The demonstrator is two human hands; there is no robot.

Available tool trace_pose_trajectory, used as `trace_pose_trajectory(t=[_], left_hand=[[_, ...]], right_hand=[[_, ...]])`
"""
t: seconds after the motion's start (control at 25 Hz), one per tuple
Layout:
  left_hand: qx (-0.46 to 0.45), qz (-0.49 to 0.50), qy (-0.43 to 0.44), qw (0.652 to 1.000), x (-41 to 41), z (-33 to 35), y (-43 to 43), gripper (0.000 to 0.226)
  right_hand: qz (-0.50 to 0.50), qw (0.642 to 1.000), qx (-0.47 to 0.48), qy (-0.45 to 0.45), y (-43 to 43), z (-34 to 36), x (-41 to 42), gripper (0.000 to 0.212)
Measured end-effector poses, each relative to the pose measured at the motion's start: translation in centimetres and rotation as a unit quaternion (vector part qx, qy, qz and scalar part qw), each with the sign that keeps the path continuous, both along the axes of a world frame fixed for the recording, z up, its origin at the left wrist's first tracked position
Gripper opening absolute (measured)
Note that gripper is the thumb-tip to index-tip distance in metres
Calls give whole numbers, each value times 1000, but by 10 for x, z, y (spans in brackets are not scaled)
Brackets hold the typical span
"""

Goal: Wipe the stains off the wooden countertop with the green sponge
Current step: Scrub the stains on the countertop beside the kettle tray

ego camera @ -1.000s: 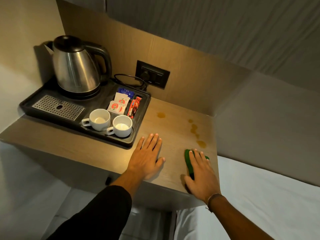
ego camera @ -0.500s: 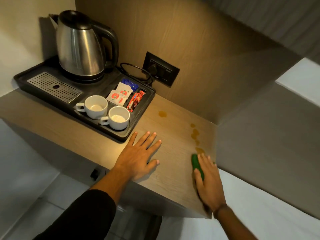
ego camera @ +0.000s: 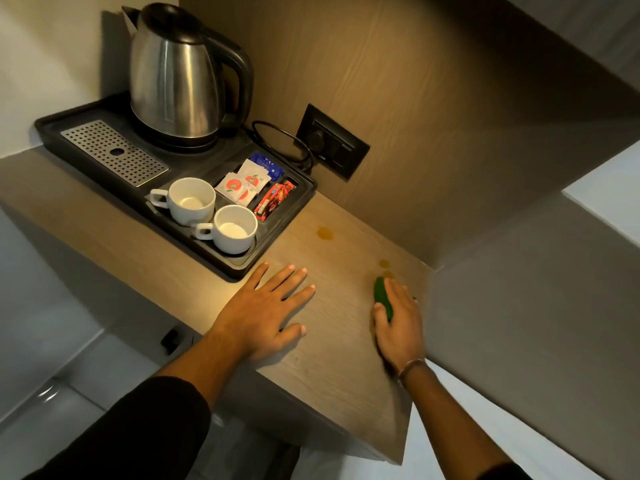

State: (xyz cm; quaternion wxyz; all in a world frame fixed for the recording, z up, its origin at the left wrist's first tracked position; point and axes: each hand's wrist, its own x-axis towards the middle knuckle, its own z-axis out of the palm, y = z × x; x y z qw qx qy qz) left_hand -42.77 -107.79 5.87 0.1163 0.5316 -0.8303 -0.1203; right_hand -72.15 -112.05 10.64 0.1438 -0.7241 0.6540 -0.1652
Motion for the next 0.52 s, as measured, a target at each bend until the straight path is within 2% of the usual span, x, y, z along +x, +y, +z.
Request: trace_pose_trajectory(t=[0.08, 0.16, 0.32, 0.4, 0.48, 0.52], left_hand=[[5, 4, 3, 1000, 0, -1, 0, 75], [11, 7, 0, 1000, 0, 0, 0, 75], [15, 0, -13, 1000, 0, 3, 0, 75], [24, 2, -9, 1000, 1, 5, 0, 75], [20, 4, -5, 1000, 0, 5, 0, 75], [19, 4, -3, 1000, -1, 4, 1, 75]], right_hand=[[73, 997, -20, 18, 23, -16, -6, 56], [90, 994, -46, 31, 46, -19, -33, 56], [-32, 999, -6, 1, -23, -3, -18, 53], [15, 1000, -9, 13, -22, -8, -1, 55], [92, 995, -26, 31, 11, -20, -22, 56], [95, 995, -30, 33, 22, -22, -41, 56]])
